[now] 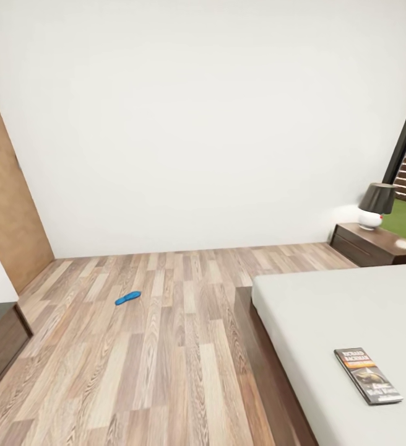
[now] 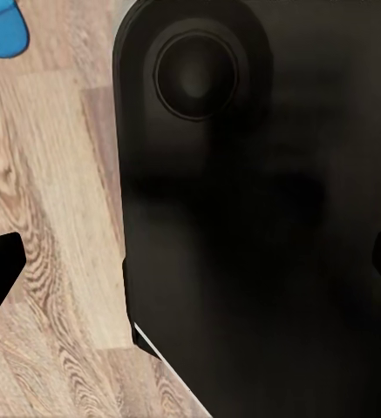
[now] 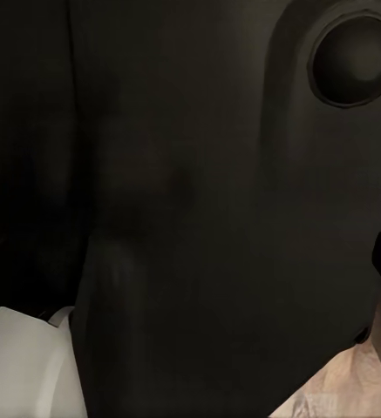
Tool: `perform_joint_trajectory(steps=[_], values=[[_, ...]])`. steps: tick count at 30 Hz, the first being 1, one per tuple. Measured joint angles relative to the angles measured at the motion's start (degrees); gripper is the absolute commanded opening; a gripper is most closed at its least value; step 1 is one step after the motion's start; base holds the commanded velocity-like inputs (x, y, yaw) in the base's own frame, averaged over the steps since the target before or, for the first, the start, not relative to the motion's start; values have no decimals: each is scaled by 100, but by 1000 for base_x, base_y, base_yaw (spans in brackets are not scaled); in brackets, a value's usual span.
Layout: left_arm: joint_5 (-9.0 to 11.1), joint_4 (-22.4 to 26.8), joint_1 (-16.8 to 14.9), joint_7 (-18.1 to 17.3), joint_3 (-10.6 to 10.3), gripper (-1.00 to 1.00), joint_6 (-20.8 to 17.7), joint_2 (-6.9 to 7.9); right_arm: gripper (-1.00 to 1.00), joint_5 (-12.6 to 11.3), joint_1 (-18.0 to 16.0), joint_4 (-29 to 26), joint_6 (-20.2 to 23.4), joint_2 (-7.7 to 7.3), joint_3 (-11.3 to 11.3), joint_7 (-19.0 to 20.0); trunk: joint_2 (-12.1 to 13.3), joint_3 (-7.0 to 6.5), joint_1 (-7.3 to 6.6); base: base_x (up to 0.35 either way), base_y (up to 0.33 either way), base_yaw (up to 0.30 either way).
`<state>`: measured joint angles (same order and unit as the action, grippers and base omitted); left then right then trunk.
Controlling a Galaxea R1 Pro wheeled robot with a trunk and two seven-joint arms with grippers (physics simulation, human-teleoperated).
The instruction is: In the bedroom, move the book from the bed onto either nightstand, and place the two sandals side by side next to the bed.
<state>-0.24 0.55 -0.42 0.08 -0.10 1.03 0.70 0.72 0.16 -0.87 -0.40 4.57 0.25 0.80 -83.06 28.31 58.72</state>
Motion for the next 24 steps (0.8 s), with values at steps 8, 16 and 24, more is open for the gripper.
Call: perform_joint_trajectory(steps=[8, 16, 24], values=[[2, 0, 0, -7, -2, 100, 0, 0, 100, 0, 0, -2, 0, -6, 0, 0, 0, 0, 0, 128, 0, 0], [7, 1, 0, -13, -3, 100, 0, 0, 100, 0, 0, -3, 0, -2, 1, 0, 0, 6, 0, 131, 0, 38], [6, 1, 0, -15, -4, 100, 0, 0, 100, 1, 0, -3, 0, 0, 1, 0, 0, 35, 0, 131, 0, 118]])
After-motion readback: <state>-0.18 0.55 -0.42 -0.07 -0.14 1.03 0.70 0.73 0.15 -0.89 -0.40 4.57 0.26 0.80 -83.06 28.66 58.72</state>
